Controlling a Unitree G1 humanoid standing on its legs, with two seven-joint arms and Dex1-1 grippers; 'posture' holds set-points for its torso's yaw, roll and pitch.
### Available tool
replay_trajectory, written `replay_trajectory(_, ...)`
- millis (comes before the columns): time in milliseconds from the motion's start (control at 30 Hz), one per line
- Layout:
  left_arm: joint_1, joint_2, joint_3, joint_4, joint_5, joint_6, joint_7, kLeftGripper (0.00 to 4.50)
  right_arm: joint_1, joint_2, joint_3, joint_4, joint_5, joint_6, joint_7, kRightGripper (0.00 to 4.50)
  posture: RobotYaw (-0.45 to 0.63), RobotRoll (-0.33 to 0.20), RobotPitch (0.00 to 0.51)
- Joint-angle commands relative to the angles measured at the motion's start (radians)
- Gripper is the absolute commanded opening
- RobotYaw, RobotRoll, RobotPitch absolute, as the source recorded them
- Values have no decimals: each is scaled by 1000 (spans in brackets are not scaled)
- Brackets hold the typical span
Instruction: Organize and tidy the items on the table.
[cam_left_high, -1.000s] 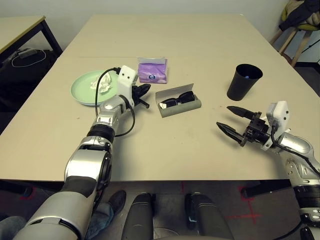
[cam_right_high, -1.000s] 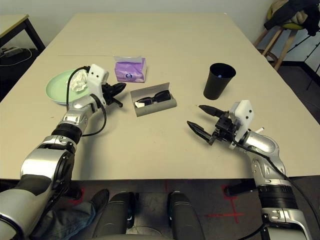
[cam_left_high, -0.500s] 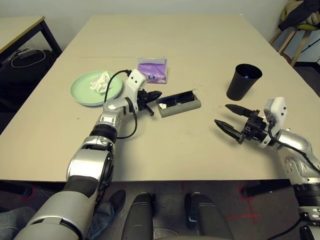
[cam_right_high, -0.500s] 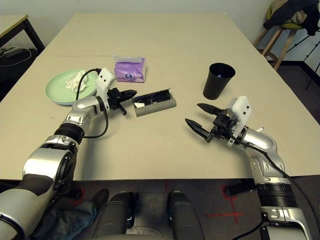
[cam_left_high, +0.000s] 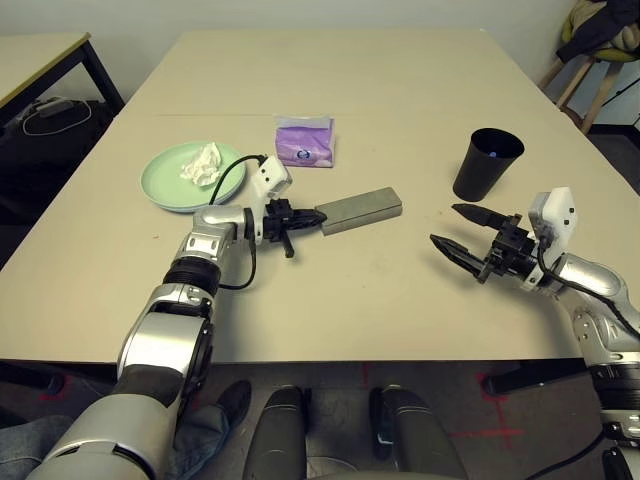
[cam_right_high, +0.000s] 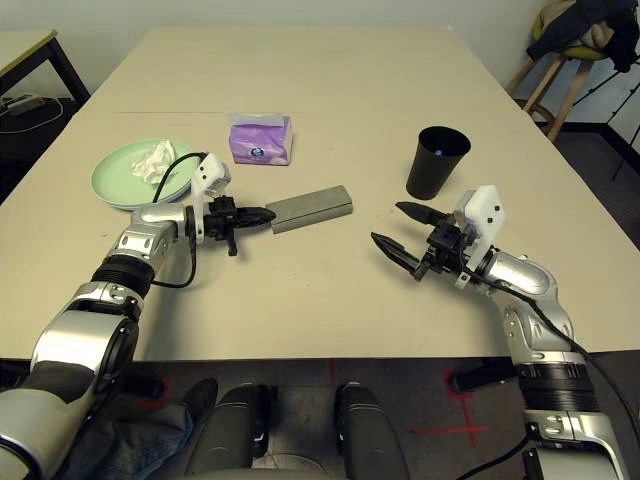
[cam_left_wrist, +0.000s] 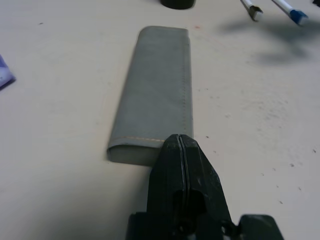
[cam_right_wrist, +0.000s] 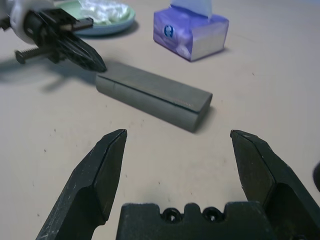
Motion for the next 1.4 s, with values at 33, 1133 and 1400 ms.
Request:
replay_trajectory(33, 43, -6, 23, -83, -66, 14, -50, 44, -13, -46, 20, 20, -14, 21, 40, 4500, 82, 0, 97)
replay_trajectory(1133, 226, -32, -36, -582, -238, 170, -40, 4482, -545, -554, 475, 772, -656, -645, 602, 4500, 104, 0, 116)
replay_trajectory(1400, 248, -29, -34, -605, -244, 168, -21, 4482, -665, -510, 538, 911, -748, -828, 589, 4500, 119, 0, 126)
